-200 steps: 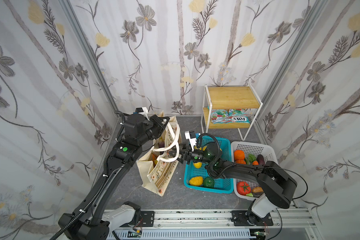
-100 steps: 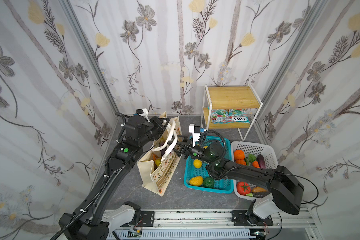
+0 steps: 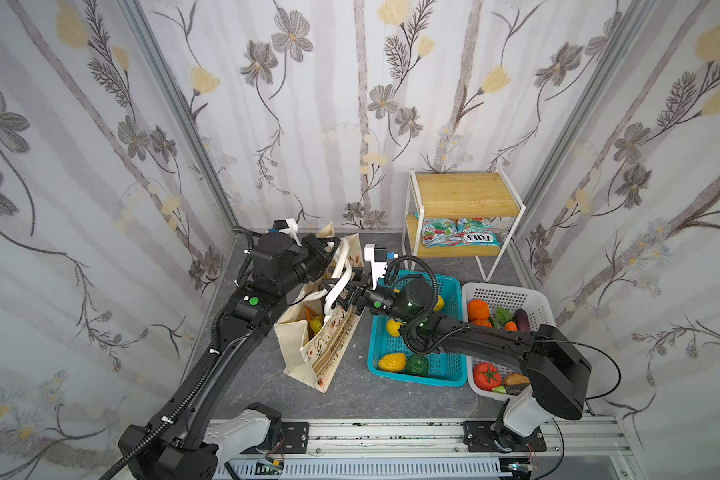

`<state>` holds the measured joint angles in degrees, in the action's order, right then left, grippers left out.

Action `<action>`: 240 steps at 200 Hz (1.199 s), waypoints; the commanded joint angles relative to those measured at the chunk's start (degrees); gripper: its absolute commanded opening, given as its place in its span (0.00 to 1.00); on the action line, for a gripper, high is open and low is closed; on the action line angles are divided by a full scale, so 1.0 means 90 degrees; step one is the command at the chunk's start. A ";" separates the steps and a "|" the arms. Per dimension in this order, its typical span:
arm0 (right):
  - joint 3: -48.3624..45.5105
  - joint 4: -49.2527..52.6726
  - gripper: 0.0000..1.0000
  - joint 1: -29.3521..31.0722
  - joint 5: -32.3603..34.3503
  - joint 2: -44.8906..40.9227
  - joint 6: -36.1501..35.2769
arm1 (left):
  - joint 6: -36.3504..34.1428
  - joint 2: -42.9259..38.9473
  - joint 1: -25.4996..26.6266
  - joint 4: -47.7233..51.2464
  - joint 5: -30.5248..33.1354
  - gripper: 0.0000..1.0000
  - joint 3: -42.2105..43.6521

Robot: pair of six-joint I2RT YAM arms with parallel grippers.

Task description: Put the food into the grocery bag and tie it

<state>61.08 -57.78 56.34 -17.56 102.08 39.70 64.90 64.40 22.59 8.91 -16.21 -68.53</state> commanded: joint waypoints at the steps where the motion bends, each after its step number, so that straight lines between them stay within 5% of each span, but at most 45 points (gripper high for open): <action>1: 0.0029 -0.0418 0.49 0.0011 0.0199 0.0036 0.0147 | -0.0062 -0.0034 0.0000 -0.0179 0.0050 0.00 -0.0006; 22: -0.0194 -0.0606 0.13 0.0013 0.0268 -0.0056 0.0259 | -0.0146 -0.0117 -0.0036 -0.0179 0.0230 0.00 -0.0026; 42: -0.0458 -0.0246 0.00 0.0001 0.0471 -0.0291 0.0279 | -0.0146 -0.0160 -0.0298 -0.0169 0.0430 0.00 -0.0039; 86: 0.0334 0.3683 0.00 -0.0088 0.1557 -0.0800 -0.0077 | -0.0012 -0.0060 -0.1541 -0.0169 0.0474 0.00 -0.0281; 119: 0.1315 0.5615 0.00 -0.0240 0.1797 -0.0723 -0.0438 | -0.0006 0.0210 -0.2020 -0.0169 0.0406 0.00 -0.0798; 209: 0.1748 0.7250 0.00 -0.1578 0.2124 -0.0615 -0.0628 | 0.0171 0.0445 -0.3608 -0.0178 -0.0167 0.00 -0.1288; 240: 0.1713 0.7994 0.00 -0.1668 0.3071 -0.0417 -0.0937 | 0.0248 0.0347 -0.4127 -0.0179 -0.0447 0.00 -0.1110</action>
<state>76.62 1.72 42.50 -5.96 96.77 33.80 67.22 68.60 -10.98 16.69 -27.27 -78.91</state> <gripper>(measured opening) 0.078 0.084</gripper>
